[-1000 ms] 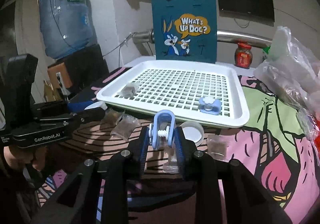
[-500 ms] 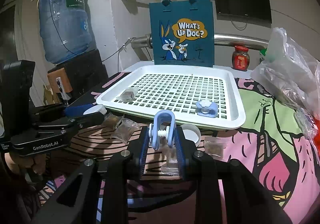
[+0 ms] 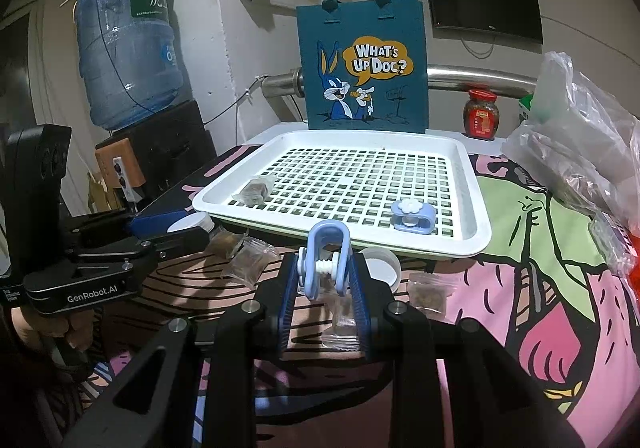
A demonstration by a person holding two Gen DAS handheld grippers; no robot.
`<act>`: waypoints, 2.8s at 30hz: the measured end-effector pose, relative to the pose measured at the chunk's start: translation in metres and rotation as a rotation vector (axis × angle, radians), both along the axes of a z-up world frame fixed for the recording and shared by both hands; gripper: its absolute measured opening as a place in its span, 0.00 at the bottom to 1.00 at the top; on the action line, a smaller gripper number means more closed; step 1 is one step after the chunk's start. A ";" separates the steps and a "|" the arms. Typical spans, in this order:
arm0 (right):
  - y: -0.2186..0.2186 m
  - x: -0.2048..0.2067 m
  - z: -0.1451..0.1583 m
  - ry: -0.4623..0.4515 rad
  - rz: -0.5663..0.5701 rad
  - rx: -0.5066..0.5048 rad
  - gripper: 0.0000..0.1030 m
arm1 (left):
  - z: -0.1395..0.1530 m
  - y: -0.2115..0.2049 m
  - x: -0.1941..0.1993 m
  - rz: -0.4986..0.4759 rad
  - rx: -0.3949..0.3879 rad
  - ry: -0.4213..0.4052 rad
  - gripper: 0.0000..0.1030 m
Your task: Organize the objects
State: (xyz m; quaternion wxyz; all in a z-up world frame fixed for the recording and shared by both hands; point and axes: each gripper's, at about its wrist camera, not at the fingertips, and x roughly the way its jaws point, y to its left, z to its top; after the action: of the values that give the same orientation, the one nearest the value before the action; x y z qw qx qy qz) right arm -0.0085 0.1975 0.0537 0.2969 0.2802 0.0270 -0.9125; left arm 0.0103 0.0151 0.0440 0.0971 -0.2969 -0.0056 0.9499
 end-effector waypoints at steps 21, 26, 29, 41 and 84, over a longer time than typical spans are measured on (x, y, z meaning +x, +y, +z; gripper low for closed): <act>0.001 -0.001 0.000 -0.001 0.001 -0.004 0.24 | -0.002 -0.001 0.000 -0.002 0.001 -0.005 0.38; 0.001 -0.001 0.000 0.000 0.002 -0.004 0.24 | -0.002 -0.001 0.000 -0.002 0.001 -0.006 0.38; 0.001 -0.001 0.000 -0.001 0.001 -0.004 0.24 | -0.002 -0.001 0.000 -0.002 0.001 -0.006 0.38; 0.002 -0.001 0.000 -0.001 0.001 -0.005 0.24 | -0.002 -0.001 0.000 -0.002 0.000 -0.005 0.38; -0.005 -0.018 -0.022 -0.165 -0.005 0.144 0.25 | 0.000 -0.009 -0.001 0.003 0.030 -0.002 0.38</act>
State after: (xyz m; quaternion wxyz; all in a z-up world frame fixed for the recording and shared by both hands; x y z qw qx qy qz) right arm -0.0260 0.1927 0.0318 0.2749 0.3750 0.0672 -0.8828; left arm 0.0096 0.0059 0.0439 0.1001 -0.2964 -0.0206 0.9496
